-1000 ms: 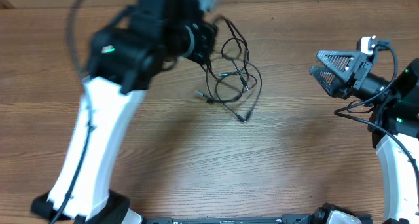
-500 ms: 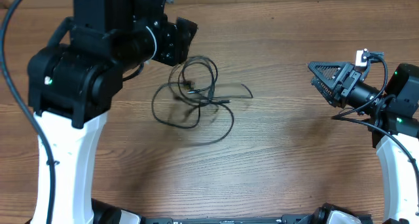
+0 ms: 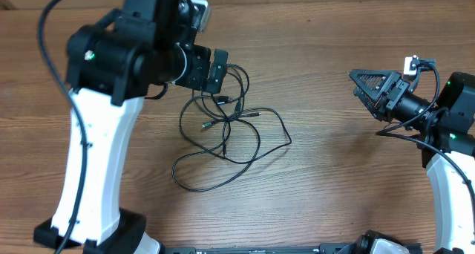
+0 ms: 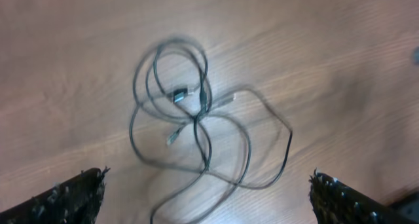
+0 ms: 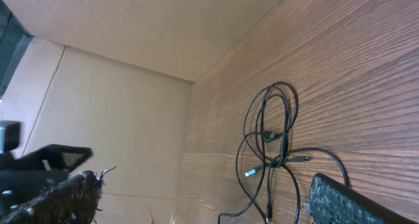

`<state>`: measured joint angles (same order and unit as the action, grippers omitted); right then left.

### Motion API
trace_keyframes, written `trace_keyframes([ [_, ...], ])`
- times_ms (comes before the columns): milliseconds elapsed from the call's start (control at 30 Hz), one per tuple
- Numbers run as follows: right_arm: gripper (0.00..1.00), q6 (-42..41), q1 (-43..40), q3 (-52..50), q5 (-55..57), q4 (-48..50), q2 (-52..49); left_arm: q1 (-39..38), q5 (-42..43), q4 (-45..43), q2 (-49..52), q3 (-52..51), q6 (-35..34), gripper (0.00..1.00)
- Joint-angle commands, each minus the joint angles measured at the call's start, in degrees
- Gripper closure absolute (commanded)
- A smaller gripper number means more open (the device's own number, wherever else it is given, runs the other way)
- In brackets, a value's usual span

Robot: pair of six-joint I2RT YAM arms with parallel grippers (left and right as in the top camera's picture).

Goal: Untangle cables
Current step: 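Lower the left gripper and lay the cables on the table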

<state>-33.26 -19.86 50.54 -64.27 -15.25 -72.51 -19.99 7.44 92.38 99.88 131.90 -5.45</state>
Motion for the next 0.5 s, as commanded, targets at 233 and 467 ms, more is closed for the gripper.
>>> trace_keyframes([
  [233,0.00,0.6,-0.1,0.3,1.3,-0.1,0.4,-2.1,-0.5,1.5,11.4,-13.4,1.2,0.00],
  [467,0.00,0.6,-0.1,0.3,2.4,-0.1,0.4,-3.8,-0.9,-2.1,15.6,-21.7,2.1,0.00],
])
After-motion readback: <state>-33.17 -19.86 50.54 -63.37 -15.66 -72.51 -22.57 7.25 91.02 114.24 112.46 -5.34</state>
